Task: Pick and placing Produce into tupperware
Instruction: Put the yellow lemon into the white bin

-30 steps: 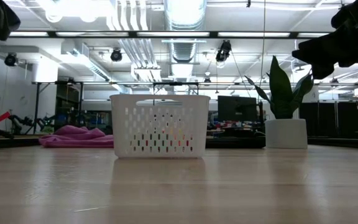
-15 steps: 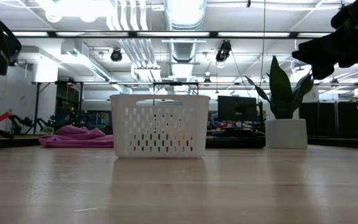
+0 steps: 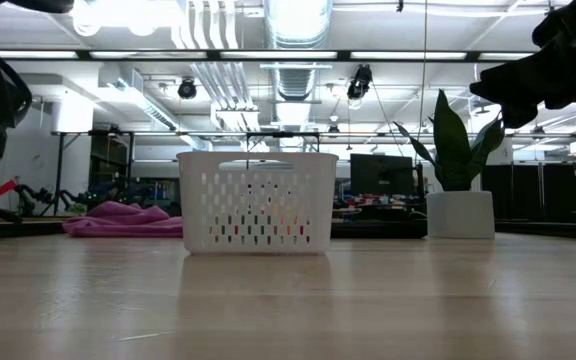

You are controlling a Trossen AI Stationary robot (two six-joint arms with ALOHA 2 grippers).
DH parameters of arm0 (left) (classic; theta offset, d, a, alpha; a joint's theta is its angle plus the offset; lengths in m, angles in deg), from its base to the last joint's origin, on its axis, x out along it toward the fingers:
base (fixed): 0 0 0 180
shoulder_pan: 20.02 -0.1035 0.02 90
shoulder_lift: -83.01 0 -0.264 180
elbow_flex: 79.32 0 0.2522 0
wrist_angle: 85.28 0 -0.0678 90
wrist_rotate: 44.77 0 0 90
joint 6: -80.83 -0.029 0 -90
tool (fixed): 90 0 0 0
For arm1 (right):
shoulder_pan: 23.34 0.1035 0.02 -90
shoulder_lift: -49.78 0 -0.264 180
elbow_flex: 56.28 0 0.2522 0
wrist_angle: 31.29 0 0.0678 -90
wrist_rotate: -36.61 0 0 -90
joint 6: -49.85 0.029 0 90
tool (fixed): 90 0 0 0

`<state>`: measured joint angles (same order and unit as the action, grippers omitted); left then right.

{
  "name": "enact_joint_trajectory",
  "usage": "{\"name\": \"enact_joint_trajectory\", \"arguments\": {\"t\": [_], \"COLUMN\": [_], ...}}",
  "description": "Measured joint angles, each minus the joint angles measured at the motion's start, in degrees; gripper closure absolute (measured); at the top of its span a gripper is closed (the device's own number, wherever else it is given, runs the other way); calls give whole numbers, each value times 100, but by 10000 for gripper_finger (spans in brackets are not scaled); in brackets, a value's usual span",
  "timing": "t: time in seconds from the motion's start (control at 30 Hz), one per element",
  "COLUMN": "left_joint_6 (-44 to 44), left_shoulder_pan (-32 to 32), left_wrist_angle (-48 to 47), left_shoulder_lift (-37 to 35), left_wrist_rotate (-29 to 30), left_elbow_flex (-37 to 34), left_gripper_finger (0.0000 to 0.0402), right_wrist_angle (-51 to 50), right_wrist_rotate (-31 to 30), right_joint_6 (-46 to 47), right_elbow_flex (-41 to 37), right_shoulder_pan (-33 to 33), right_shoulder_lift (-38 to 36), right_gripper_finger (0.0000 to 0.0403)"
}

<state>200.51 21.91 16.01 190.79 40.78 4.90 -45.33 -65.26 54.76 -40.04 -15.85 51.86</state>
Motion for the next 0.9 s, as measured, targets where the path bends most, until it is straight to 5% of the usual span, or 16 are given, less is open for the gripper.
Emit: {"name": "enact_joint_trajectory", "arguments": {"t": [0.17,0.43,0.9], "left_joint_6": [-2,-167,-780], "left_shoulder_pan": [-5,-37,-137], "left_wrist_angle": [0,-13,-36], "left_shoulder_lift": [9,1,-184], "left_wrist_rotate": [7,6,350], "left_elbow_flex": [-38,-61,-74], "left_gripper_finger": [147,219,220], "right_wrist_angle": [1,0,1], "right_wrist_rotate": [-2,-2,-2], "right_joint_6": [0,0,0], "right_elbow_flex": [0,0,0], "right_shoulder_pan": [0,0,0], "right_shoulder_lift": [0,0,0], "right_gripper_finger": [280,280,280]}}
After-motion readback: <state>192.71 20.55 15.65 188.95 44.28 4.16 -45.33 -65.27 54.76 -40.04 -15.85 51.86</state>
